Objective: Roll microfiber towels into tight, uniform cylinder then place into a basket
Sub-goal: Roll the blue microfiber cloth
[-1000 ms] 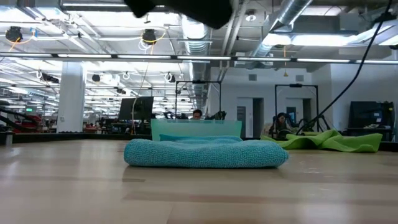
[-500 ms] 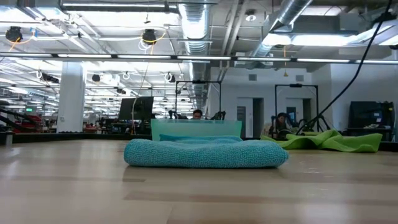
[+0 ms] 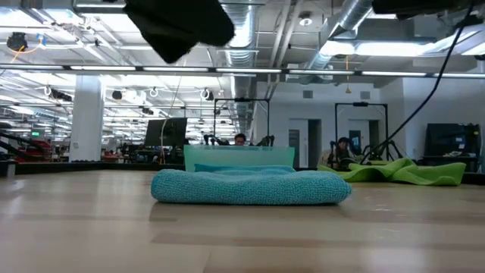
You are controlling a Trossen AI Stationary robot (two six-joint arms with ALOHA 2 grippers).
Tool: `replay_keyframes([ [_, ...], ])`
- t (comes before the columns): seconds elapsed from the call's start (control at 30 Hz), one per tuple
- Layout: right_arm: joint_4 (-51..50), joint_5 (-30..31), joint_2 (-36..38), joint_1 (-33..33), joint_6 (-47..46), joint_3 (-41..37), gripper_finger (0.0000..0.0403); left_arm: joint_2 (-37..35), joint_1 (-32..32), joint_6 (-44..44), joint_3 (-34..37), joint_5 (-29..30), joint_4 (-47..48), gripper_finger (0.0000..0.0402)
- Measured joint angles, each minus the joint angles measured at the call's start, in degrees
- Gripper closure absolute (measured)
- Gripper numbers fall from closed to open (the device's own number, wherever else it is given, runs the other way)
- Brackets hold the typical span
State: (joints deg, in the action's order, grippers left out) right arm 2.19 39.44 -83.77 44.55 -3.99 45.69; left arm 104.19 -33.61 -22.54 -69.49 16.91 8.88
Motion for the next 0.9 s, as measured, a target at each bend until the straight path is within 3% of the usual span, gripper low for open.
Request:
replay_keyframes([
  [0.27,0.38,-5.8,-0.02,-1.42,-0.66,0.0,0.0348,-12.85,-1.27,1.96,10.02,10.66,-2.38,0.0401],
  [0.47,3.18,-8.29,-2.78,-1.41,-0.69,0.0,0.0308,-11.06,-1.65,0.87,14.28,9.89,-10.28,0.0401],
  [0.67,6.26,-8.5,-7.98,-2.34,-0.7,0.03,0.0244,-7.0,-1.65,-0.93,14.1,9.15,-10.9,0.0399],
  [0.9,11.18,-8.5,-13.13,-3.6,-0.31,-0.04,0.0176,-3.2,-1.41,-3.72,14.05,7.32,-12.28,0.0349],
])
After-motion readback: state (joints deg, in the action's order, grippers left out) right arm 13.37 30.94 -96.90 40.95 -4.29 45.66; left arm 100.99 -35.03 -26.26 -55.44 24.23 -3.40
